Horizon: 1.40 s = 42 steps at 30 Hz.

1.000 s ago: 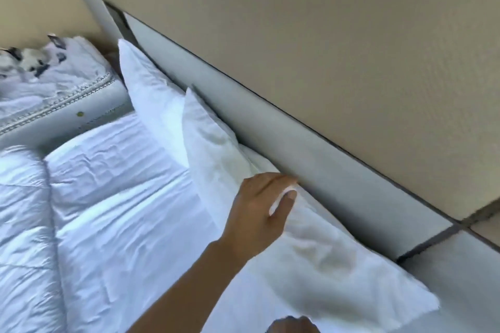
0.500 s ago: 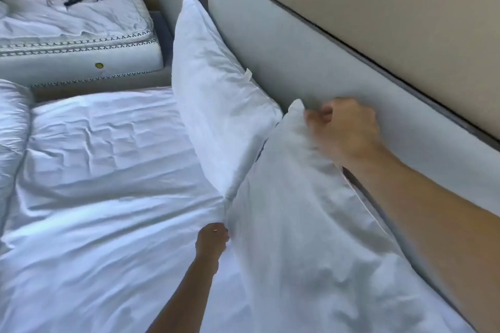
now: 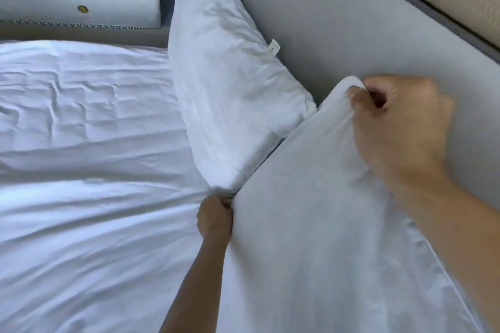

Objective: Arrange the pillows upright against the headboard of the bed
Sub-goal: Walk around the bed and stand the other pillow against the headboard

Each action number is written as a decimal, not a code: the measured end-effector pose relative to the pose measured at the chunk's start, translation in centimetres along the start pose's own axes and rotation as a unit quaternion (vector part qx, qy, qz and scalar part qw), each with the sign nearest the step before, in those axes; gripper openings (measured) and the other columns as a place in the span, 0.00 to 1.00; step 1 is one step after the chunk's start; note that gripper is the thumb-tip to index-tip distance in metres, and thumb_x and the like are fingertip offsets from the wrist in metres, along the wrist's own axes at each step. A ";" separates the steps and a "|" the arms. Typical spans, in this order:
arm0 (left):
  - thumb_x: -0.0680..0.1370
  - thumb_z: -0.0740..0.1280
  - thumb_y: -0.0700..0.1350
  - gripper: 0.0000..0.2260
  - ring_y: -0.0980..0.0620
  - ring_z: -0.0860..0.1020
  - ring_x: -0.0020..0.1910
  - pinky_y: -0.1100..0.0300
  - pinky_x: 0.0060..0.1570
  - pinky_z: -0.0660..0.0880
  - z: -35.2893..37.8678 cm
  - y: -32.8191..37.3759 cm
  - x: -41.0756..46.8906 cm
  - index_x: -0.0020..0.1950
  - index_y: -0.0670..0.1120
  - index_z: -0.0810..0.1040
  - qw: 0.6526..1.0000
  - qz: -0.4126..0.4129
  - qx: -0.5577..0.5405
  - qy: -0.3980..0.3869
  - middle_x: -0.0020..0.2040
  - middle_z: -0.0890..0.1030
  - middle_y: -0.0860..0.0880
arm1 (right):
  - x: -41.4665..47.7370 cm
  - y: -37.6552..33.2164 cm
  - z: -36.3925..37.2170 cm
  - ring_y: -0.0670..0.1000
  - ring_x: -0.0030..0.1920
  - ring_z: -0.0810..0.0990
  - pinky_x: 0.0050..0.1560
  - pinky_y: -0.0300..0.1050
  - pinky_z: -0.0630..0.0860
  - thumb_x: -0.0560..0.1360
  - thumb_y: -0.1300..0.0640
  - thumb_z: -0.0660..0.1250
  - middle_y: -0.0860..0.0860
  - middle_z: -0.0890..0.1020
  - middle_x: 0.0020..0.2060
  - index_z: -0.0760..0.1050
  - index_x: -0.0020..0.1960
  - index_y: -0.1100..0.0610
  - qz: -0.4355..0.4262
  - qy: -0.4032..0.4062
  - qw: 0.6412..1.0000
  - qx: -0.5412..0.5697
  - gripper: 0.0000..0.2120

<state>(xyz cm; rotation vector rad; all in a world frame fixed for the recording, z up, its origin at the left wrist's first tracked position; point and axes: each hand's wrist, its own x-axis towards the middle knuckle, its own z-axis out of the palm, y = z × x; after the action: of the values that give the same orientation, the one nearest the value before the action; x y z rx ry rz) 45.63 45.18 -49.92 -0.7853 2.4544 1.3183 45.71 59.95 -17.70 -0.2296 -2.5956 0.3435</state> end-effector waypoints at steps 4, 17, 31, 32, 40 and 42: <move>0.80 0.64 0.46 0.07 0.38 0.79 0.51 0.50 0.48 0.74 -0.6 -1.0 -0.9 0.48 0.43 0.76 0.999 0.021 -0.024 0.007 0.47 0.81 0.43 | -0.1 0.1 0.2 0.61 0.44 0.78 0.43 0.46 0.62 0.80 0.49 0.61 0.52 0.83 0.39 0.78 0.47 0.58 0.002 -0.026 0.999 -0.045 0.13; 0.83 0.51 0.64 0.30 0.50 0.61 0.78 0.52 0.72 0.64 -17.6 -5.7 -27.8 0.82 0.53 0.53 0.937 0.177 0.277 -0.121 0.81 0.59 0.51 | -21.0 3.5 -10.7 0.61 0.80 0.49 0.74 0.60 0.58 0.81 0.38 0.54 0.60 0.43 0.80 0.37 0.81 0.48 -0.046 -0.329 0.928 -0.167 0.37; 0.82 0.57 0.62 0.21 0.53 0.74 0.68 0.54 0.65 0.71 -24.3 -3.6 -58.4 0.73 0.55 0.69 0.924 0.258 0.278 -0.039 0.66 0.77 0.53 | -40.4 15.3 -31.1 0.56 0.39 0.82 0.34 0.47 0.74 0.74 0.60 0.72 0.53 0.82 0.39 0.78 0.43 0.57 0.061 -0.249 0.965 -0.050 0.04; 0.82 0.58 0.62 0.21 0.53 0.74 0.67 0.55 0.64 0.72 -24.2 -3.9 -59.9 0.72 0.56 0.69 0.918 0.272 0.289 -0.026 0.66 0.77 0.54 | -40.5 15.6 -31.8 0.57 0.33 0.80 0.29 0.46 0.69 0.72 0.63 0.74 0.54 0.80 0.33 0.76 0.37 0.58 0.067 -0.207 0.976 -0.029 0.08; 0.83 0.57 0.58 0.23 0.48 0.74 0.68 0.51 0.63 0.72 -24.3 -5.0 -67.8 0.76 0.50 0.67 0.887 0.307 0.346 0.012 0.70 0.74 0.49 | -44.6 17.2 -39.4 0.55 0.49 0.81 0.41 0.44 0.73 0.79 0.59 0.65 0.51 0.79 0.43 0.72 0.42 0.55 0.110 -0.324 0.934 -0.106 0.07; 0.83 0.56 0.59 0.24 0.48 0.72 0.71 0.51 0.66 0.69 -25.2 -6.6 -69.1 0.76 0.50 0.66 0.862 0.328 0.387 0.023 0.73 0.72 0.49 | -46.0 17.7 -40.5 0.55 0.47 0.80 0.40 0.43 0.73 0.76 0.65 0.65 0.52 0.80 0.43 0.71 0.40 0.56 0.121 -0.293 0.941 -0.117 0.09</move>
<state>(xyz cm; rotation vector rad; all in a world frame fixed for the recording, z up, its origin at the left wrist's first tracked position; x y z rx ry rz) 107.26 45.03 -9.25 0.2504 3.0307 0.3012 107.31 74.50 -10.05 -0.6151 -3.2101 0.2055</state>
